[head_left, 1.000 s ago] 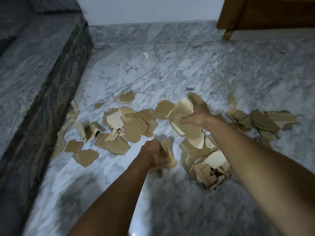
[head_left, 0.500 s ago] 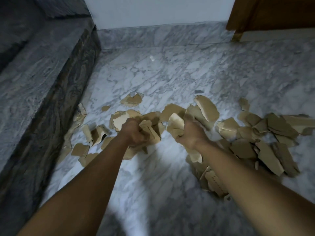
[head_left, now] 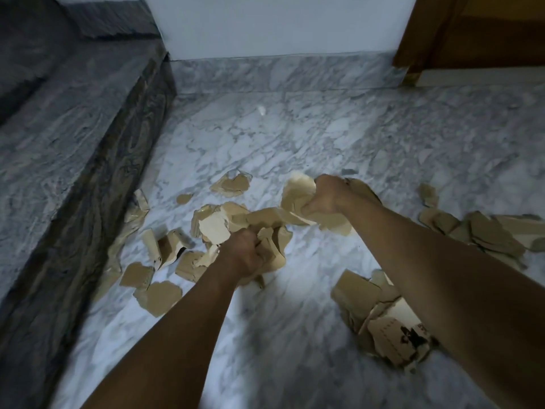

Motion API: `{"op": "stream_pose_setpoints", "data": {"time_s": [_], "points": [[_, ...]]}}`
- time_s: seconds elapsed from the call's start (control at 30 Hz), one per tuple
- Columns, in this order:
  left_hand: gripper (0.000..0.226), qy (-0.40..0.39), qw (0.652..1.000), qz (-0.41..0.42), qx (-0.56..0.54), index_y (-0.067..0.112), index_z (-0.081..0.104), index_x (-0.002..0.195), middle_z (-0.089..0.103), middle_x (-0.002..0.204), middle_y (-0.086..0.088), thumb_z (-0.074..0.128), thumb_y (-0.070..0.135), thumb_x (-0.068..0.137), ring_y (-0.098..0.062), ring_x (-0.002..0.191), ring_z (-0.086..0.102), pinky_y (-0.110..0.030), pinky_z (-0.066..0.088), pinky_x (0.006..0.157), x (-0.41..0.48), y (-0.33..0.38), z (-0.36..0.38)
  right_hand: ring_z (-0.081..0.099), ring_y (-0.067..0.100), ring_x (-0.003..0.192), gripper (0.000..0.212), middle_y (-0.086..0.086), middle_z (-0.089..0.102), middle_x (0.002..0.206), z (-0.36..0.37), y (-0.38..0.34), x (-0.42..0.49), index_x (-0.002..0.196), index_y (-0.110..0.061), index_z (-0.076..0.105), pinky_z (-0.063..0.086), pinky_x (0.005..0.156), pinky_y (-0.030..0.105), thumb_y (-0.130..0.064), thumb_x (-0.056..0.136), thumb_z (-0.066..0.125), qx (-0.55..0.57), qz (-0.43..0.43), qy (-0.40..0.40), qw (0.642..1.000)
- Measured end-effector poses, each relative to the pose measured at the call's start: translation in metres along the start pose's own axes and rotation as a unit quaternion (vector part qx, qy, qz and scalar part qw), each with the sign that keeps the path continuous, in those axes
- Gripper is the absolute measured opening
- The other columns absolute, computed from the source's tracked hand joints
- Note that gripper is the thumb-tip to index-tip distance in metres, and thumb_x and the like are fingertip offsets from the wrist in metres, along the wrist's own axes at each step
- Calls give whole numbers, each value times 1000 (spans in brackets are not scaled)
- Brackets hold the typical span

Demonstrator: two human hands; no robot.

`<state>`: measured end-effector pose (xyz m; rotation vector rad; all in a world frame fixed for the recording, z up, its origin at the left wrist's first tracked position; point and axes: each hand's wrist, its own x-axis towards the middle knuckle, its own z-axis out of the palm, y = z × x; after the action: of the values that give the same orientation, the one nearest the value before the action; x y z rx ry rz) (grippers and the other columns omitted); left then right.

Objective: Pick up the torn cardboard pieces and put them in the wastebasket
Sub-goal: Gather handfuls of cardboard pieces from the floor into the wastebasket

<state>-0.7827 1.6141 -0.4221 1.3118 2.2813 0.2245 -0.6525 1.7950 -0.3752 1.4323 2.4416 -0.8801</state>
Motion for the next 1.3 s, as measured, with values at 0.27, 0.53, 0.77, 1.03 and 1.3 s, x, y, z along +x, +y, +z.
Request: {"op": "stream_pose_setpoints", "data": {"time_s": [0.27, 0.53, 0.77, 1.03, 1.3], "points": [[38, 9, 999, 28, -16, 28, 54, 128, 70, 107, -6, 51, 31, 90, -31, 103, 62, -29, 48, 78, 3, -2, 5, 67, 30, 99, 67, 18, 67, 114, 2, 4, 22, 120, 1, 61, 53, 70, 33, -37, 69, 81, -29, 2, -70, 997], [51, 35, 997, 68, -29, 32, 52, 134, 70, 107, -9, 53, 20, 84, -33, 101, 63, -28, 43, 74, -4, 5, 5, 60, 25, 109, 68, 8, 60, 127, 6, 14, 11, 128, -9, 52, 52, 93, 39, -44, 74, 76, -18, 0, -89, 996], [35, 29, 998, 30, -47, 23, 39, 112, 66, 91, -6, 57, 23, 82, -34, 88, 62, -35, 46, 68, -19, 4, 2, 51, 17, 125, 96, -10, 52, 132, 17, 12, -31, 150, -31, 33, 45, 95, 31, -49, 67, 76, 133, -87, 19, 987], [22, 68, 984, -23, -164, 19, 68, 100, 70, 89, 5, 73, 22, 78, -18, 89, 66, -18, 45, 63, -39, -17, -51, 73, 16, 86, 24, -2, 76, 90, -5, 17, -85, 101, -17, 73, 57, 64, 27, -10, 80, 79, 508, -46, 57, 859], [23, 25, 981, -64, -182, 25, 70, 92, 74, 91, -1, 80, 23, 72, -20, 89, 68, -32, 55, 82, -56, -19, -48, 71, 5, 83, 24, -5, 75, 91, 40, 25, -139, 93, -25, 70, 59, 75, 32, -19, 73, 82, 424, -47, 88, 900]]}}
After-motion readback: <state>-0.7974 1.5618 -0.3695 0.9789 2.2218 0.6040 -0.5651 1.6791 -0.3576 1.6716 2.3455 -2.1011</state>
